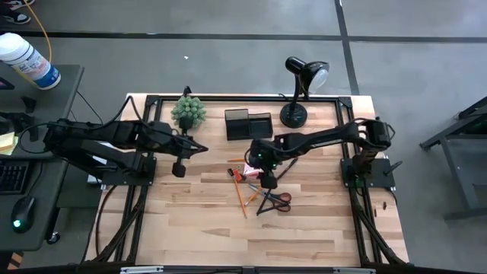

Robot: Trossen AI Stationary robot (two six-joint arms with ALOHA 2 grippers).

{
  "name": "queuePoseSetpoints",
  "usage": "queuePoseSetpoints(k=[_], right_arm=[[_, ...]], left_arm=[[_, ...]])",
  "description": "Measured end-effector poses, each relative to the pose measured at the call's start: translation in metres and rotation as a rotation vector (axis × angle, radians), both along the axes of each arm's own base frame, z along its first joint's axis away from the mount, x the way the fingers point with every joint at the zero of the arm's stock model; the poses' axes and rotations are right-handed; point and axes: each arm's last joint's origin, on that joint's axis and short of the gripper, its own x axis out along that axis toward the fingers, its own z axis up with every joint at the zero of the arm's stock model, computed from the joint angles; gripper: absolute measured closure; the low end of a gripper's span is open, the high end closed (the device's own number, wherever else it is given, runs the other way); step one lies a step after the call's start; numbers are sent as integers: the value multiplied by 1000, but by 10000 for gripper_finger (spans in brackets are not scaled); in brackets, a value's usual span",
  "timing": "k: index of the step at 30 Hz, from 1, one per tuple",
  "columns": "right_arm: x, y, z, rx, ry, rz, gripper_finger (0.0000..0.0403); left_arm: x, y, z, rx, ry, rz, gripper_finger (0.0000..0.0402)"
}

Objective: Pick and place office supplies into organizer
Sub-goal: Put the pink sticky notes into the black desk organizer

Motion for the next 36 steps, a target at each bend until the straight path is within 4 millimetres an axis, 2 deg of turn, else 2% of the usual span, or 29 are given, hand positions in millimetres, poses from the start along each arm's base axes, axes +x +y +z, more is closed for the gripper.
queuePoseSetpoints(k=[15, 20, 25, 32, 36], right_arm=[[10, -2, -34, -24, 64, -14, 199], [11, -2, -42, -25, 88, -14, 211], [11, -2, -44, -34, 93, -16, 259], [10, -2, -44, -41, 108, -18, 385], [6, -1, -43, -39, 144, -18, 389]], left_arm=[[-1, 0, -2, 0, 28, 0, 401], [-2, 0, -2, 0, 31, 0, 401], [-2, 0, -2, 0, 31, 0, 401], [-2, 0, -2, 2, 31, 3, 401], [-2, 0, -2, 2, 31, 3, 401]])
